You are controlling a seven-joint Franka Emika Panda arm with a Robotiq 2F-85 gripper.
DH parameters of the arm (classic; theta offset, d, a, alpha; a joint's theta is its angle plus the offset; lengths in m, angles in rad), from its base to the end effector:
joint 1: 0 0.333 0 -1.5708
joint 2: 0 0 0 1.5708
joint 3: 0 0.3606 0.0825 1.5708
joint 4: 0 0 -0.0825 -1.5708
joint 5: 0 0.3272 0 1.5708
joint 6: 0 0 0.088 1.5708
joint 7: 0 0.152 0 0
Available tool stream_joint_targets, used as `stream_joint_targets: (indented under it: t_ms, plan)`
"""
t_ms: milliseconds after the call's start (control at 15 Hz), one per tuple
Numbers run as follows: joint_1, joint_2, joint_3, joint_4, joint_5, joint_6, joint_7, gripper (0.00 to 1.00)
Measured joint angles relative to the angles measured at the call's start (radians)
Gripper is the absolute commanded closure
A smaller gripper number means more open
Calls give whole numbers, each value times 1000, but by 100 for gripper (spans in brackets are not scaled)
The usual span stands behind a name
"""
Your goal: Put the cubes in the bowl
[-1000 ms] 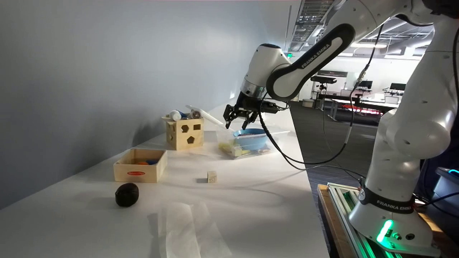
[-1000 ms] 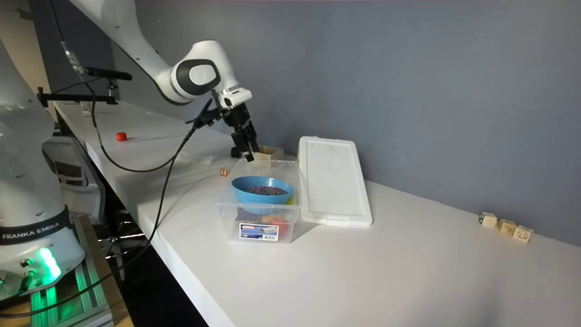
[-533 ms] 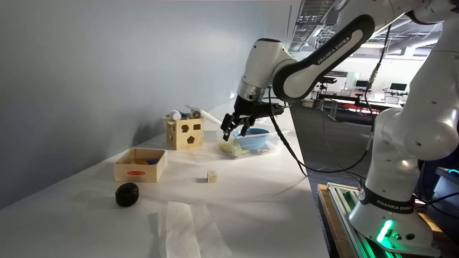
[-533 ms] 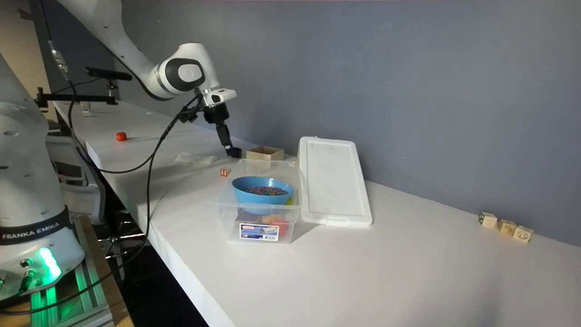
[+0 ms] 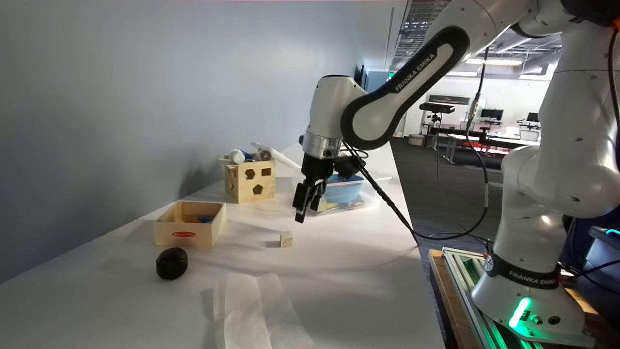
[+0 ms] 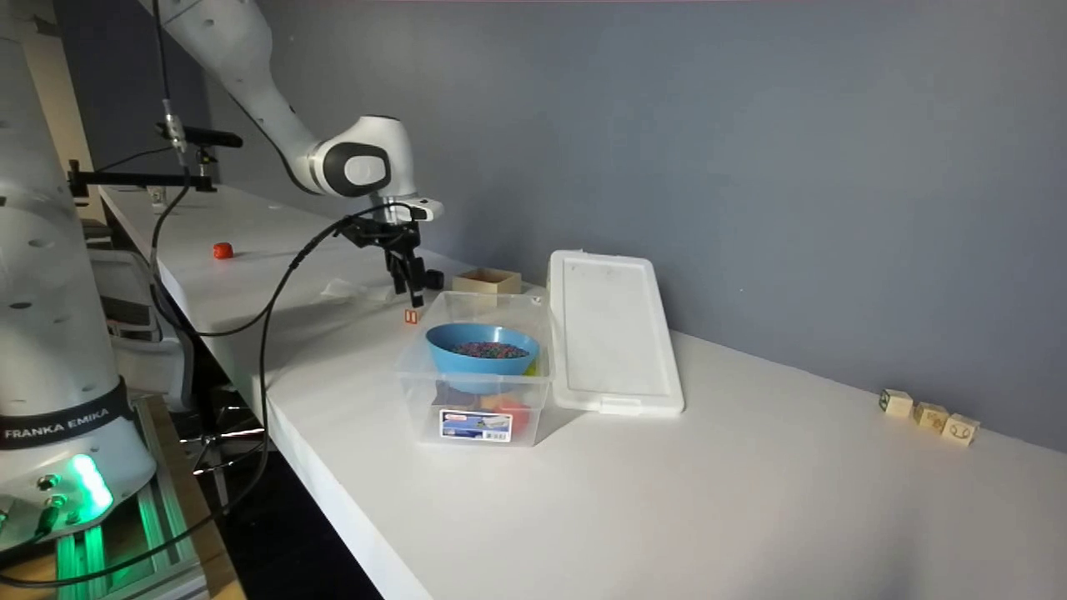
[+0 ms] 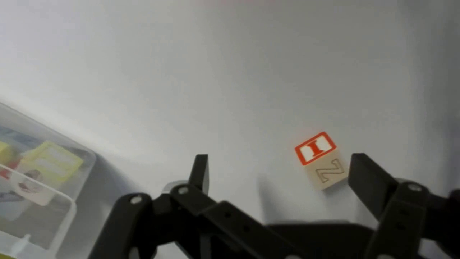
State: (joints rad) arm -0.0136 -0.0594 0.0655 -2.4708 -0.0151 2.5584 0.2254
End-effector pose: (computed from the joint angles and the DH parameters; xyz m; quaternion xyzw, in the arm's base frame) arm 0.4494 0.0233 0.3716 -0.9940 0.0804 -0.0736 0.0037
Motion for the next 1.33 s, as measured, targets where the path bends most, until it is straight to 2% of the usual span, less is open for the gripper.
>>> stream_joint_targets:
  t_ms: [133, 267, 400, 600, 733, 1067, 1333]
  plan:
    - [17, 3, -1, 28, 73, -69, -138, 0]
    - [17, 13, -4, 56, 55, -162, -201, 0]
    - [14, 39, -11, 78, -83, -179, -117, 0]
    - [14, 66, -13, 97, -142, -179, -60, 0]
    - [16, 68, -13, 97, -130, -179, -77, 0]
    - [29, 99, -11, 103, -1, -176, -341, 0]
    - [39, 139, -3, 129, -4, -171, -431, 0]
